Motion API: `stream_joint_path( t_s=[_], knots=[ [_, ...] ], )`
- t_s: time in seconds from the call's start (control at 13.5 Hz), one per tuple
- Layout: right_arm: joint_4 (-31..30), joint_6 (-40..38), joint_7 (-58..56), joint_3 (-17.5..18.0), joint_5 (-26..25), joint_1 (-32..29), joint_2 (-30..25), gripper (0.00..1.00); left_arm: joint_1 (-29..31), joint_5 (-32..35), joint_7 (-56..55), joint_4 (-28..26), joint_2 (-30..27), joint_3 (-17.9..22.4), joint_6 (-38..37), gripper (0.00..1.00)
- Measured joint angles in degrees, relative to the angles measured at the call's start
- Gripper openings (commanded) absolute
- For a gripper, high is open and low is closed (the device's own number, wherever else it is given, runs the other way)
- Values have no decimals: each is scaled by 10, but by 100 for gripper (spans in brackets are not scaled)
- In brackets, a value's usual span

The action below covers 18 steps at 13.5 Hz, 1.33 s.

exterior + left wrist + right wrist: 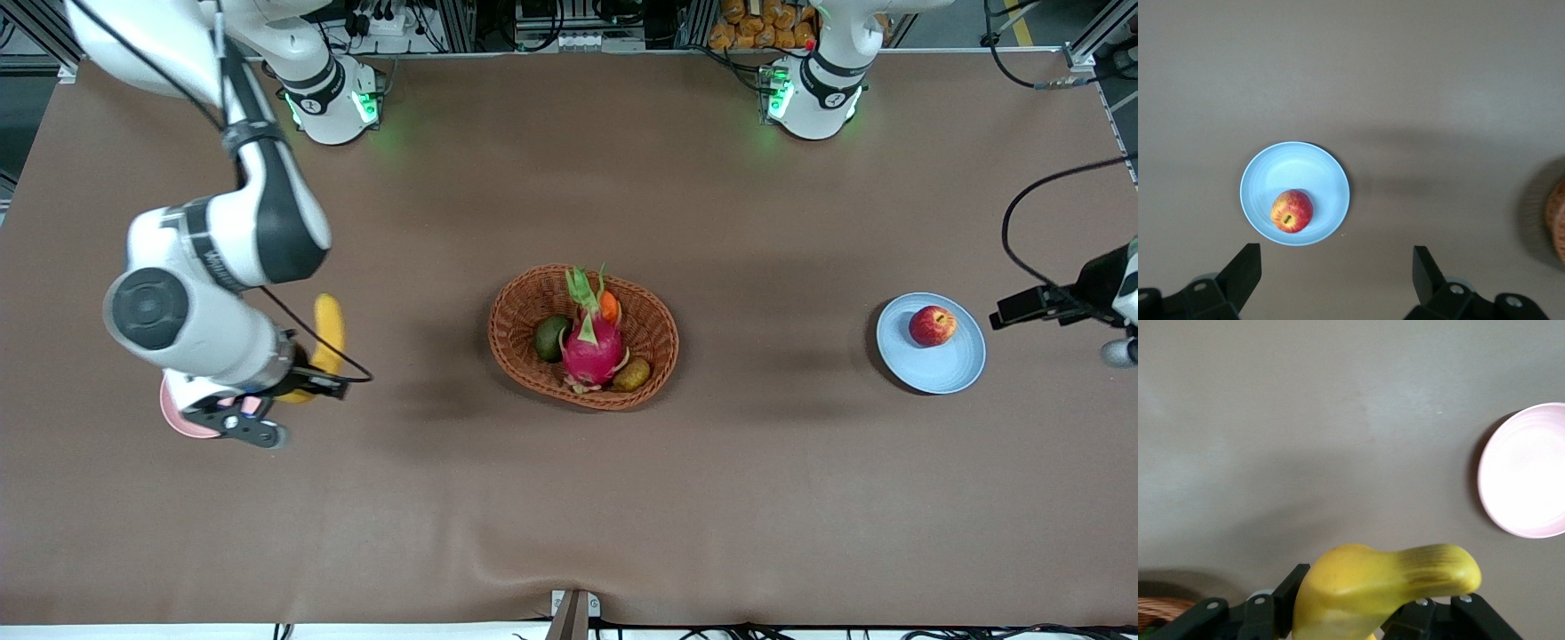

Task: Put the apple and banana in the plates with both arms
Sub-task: 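Open the left gripper and withdraw while the right gripper carries the banana, then lower the banana onto the pink plate and open the right gripper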

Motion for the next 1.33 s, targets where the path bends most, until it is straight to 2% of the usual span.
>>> stream_joint_path(
  t_s=[0.22, 0.59, 0.96, 1.03, 1.11, 1.18, 1.33],
  knots=[
    [-33, 0, -98, -1, 0, -62, -7, 0, 0, 5, -30, 0, -47, -4, -37, 100],
    [-60, 14, -257, -1, 1, -166, 3, 0, 0, 17, -39, -11, -95, -9, -88, 100],
    [-67, 73, -302, 0, 8, -198, 66, 0, 0, 51, -46, -27, -119, -14, -83, 100],
    [-67, 83, -302, 1, 10, -198, 76, 5, 0, 51, -46, -27, -119, -16, -77, 100],
    [-68, 93, -302, 2, 10, -198, 84, 10, 0, 51, -46, -27, -119, -17, -73, 100],
    [-68, 103, -302, 2, 10, -198, 92, 29, 0, 51, -47, -27, -119, -18, -71, 100],
    [-68, 117, -302, 2, 10, -199, 104, 90, 0, 51, -47, -26, -119, -18, -70, 100]
  ],
)
